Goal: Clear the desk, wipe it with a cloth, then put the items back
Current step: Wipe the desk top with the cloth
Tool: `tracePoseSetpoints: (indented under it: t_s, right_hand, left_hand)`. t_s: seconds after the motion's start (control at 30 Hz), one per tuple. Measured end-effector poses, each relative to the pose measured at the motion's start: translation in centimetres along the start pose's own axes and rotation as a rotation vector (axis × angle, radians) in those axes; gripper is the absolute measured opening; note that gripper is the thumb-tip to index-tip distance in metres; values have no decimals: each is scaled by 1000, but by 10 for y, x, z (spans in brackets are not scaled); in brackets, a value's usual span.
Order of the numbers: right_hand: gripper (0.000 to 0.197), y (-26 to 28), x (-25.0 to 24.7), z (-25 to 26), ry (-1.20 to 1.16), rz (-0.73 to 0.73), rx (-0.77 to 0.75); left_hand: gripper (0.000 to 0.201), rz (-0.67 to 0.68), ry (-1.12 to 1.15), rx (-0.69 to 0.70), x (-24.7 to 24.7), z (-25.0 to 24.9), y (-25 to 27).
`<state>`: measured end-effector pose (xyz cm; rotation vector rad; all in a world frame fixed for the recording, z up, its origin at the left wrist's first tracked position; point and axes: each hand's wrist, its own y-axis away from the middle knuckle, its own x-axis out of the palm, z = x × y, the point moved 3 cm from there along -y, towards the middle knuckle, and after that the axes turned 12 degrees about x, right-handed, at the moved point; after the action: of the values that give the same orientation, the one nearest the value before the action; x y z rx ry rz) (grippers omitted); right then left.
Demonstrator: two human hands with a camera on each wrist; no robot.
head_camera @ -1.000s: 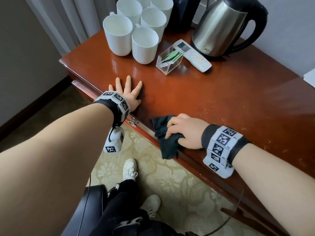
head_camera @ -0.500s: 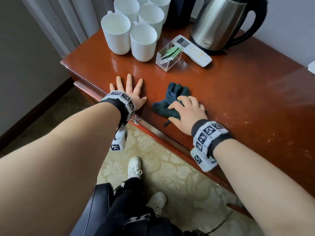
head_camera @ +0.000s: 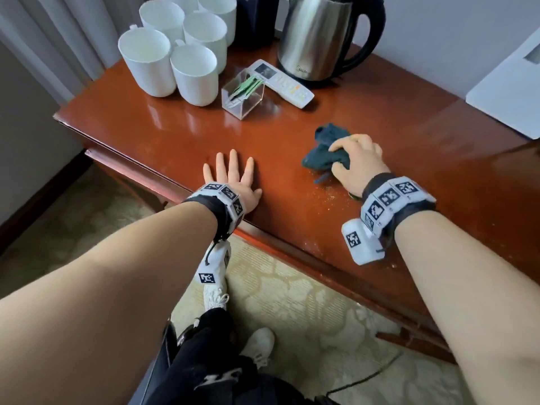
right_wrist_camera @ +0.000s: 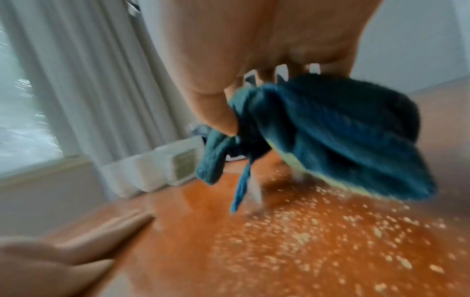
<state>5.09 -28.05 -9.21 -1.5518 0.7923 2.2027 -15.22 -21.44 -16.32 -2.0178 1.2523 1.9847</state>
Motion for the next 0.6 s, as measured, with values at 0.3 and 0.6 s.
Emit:
tracePoseSetpoints:
  t_s: [0.3,0.6]
  right_hand:
    - [37,-6,48,-3,123,60,34]
    - [35,100,51,-13,478,490,-560]
  left_hand:
    - [71,22,-18,-6,-1,0,-3]
    - [70,32,-15,-14,-5,-3,4]
